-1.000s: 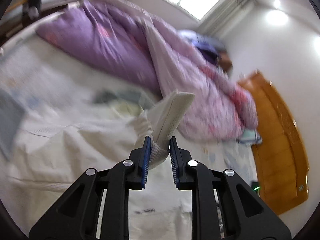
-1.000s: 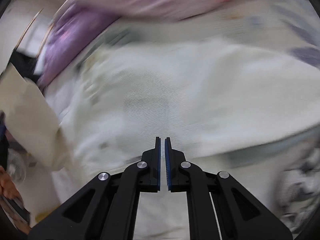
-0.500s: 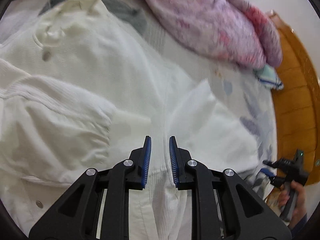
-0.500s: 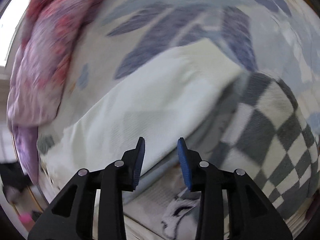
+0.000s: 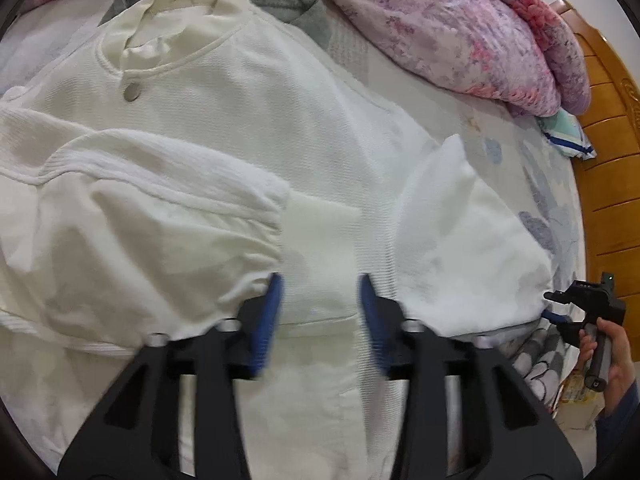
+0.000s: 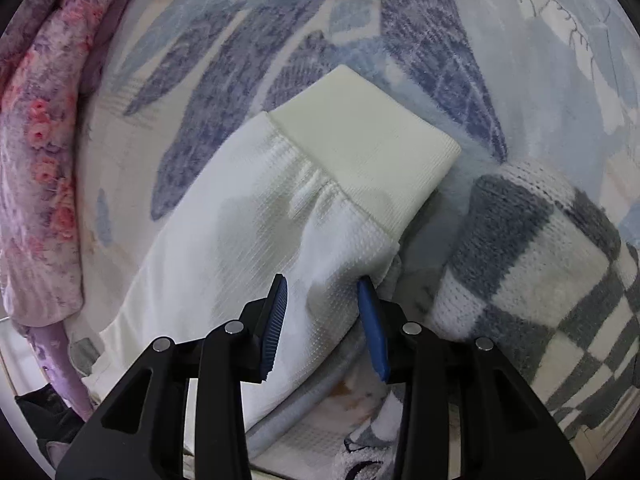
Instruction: Fold large clothes
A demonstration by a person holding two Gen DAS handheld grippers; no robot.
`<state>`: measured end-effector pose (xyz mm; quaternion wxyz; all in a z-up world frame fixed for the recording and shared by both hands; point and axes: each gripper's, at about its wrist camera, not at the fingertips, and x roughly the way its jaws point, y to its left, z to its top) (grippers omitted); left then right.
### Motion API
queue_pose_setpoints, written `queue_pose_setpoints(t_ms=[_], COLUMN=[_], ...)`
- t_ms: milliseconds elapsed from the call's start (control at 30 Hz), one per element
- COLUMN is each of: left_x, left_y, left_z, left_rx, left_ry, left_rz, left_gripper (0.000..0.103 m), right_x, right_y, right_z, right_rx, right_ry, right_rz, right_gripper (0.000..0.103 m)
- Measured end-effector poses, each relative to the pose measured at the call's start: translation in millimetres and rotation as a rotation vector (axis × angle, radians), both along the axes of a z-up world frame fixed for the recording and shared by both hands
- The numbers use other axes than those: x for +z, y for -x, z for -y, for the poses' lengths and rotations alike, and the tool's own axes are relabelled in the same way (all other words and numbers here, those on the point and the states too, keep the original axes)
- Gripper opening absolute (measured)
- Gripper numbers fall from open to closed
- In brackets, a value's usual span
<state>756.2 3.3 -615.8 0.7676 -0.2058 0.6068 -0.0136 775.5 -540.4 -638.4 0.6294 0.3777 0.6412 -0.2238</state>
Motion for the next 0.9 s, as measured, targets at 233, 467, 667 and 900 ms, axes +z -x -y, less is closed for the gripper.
queue_pose_setpoints(t_ms=[233, 467, 667, 900], left_x=[-26.3, -48.6, -34.0, -14.5], left_y=[-2.1, -16.3, -16.0, -23.9], left_z=[-2.5, 8.1, -6.4, -6.7], left_rx=[0.014, -0.013, 0.02, 0.052], left_ry=[0.021, -0.116, -0.079, 0.108], left_rz=[-0.07, -0.129, -0.102, 0.0], left_gripper=[0.07, 0.053, 0.018, 0.018], right_x=[-2.6, 2.4, 26.9, 56.9], right_y=[-3.8, 6.6, 30.0, 39.9], right_z=[-11.4, -13.2, -5.3, -8.5], right_rx=[0.047, 0.048, 0.042, 0.016], right_ry=[0.092, 0.148, 0.134, 0.141], right_rz=[-0.03, 0.039, 0.151, 0.299], right_gripper=[0.039, 0.015, 0.004, 0.003])
